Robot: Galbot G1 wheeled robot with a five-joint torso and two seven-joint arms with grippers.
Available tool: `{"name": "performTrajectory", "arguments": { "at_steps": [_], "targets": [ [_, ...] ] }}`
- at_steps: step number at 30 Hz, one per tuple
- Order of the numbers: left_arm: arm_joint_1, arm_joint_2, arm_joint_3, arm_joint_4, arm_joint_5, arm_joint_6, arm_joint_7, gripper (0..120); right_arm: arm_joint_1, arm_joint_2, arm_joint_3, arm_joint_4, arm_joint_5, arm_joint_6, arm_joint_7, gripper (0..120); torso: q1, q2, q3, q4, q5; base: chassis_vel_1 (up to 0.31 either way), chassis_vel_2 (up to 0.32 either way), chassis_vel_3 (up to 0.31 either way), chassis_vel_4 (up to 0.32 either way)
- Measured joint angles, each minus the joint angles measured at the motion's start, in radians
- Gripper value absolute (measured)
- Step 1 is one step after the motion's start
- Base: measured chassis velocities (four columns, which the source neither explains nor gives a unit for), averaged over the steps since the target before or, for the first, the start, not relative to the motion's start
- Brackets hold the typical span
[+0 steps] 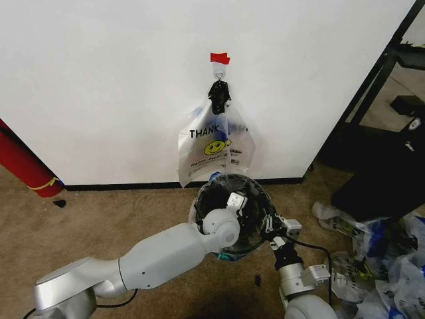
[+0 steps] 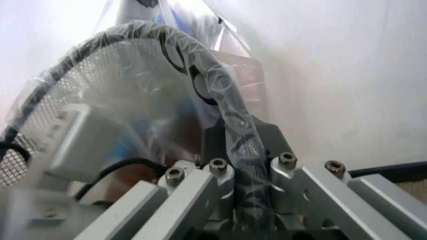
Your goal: Pick up the garbage bag from the wall and place it over the trash bin.
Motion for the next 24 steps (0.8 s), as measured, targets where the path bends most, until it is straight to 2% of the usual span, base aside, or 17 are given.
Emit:
{"name": "performTrajectory", "arguments": {
  "at_steps": [3, 7, 10, 14, 18, 19, 24],
  "targets": [
    [0.004, 0.014, -0.005, -0.03, 0.0, 0.0, -0.004, 0, 0.008, 0.001, 0.005, -0.01, 0.001, 0.0, 0.002, 1, 0.0, 0.0, 0.0, 0.0001, 0.0, 0.0, 0.0, 0.0, 0.0],
    [0.012, 0.057, -0.003, -0.121, 0.001, -0.001, -0.009, 0, 0.027, 0.006, 0.017, -0.027, 0.017, -0.005, 0.014, 1, 0.0, 0.0, 0.0, 0.0002, 0.0001, 0.0, 0.0, 0.0, 0.0],
    [0.023, 0.083, -0.01, -0.19, 0.004, -0.015, -0.015, 0, 0.046, 0.002, 0.045, -0.038, 0.054, -0.023, 0.02, 1, 0.0, 0.0, 0.0, 0.0001, 0.0001, 0.0, 0.0, 0.0, 0.0],
    [0.039, 0.099, -0.019, -0.236, 0.004, -0.041, -0.016, 0, 0.068, -0.011, 0.075, -0.046, 0.109, -0.043, 0.035, 1, 0.0, 0.0, 0.0, 0.0, 0.0001, 0.0, 0.0, 0.0, 0.0],
    [0.067, 0.103, -0.05, -0.275, 0.032, -0.129, 0.007, 0, 0.075, -0.021, 0.11, -0.046, 0.164, -0.06, 0.051, 1, 0.0, 0.0, 0.0, 0.0001, 0.0, 0.0, 0.0, 0.0, 0.0],
    [0.067, 0.103, -0.05, -0.275, 0.032, -0.129, 0.007, 0, 0.075, -0.021, 0.11, -0.046, 0.164, -0.06, 0.051, 1, 0.0, 0.0, 0.0, 0.0001, 0.0, 0.0, 0.0, 0.0, 0.0],
    [0.083, 0.073, -0.087, -0.279, 0.085, -0.279, 0.02, 0, 0.071, -0.013, 0.117, -0.046, 0.175, -0.063, 0.058, 1, 0.0, 0.0, 0.0, 0.0001, 0.0, 0.0, 0.0, 0.0, 0.0]
  ]
}}
